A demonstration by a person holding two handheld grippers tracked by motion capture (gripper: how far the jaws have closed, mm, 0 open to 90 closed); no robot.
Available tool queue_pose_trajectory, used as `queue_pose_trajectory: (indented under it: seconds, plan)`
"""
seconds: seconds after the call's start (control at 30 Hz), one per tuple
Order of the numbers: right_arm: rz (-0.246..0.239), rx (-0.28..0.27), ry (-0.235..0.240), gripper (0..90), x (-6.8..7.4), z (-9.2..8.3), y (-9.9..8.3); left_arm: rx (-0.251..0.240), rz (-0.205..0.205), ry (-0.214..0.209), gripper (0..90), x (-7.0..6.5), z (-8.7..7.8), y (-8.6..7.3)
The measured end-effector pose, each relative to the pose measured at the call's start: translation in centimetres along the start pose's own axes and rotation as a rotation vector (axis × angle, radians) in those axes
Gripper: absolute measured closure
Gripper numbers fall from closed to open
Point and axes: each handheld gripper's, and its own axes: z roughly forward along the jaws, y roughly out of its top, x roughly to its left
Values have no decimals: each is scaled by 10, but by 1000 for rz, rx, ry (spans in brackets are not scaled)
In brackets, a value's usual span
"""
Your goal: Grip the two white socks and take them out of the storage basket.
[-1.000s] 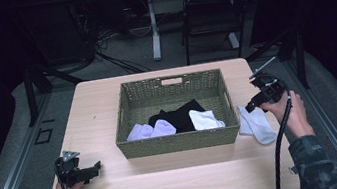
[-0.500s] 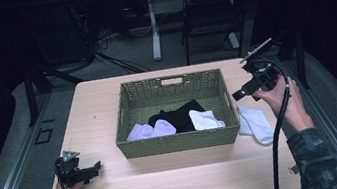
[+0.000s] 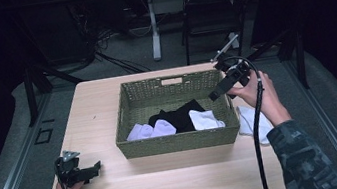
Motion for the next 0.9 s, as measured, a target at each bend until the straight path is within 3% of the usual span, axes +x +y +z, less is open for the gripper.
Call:
queue_pose_trajectory:
  seconds: [0.17,0.43,0.7,0.9]
  plan:
    - [-32,27,13,9,9,13,11,0,-1,0,2,0,0,0]
    - [-47,77,43,73,20,49,24,0,0,0,2,0,0,0]
    - [14,139,41,221,8,92,27,0,0,1,2,0,0,0]
    - [56,181,25,275,-1,119,23,0,0,0,2,0,0,0]
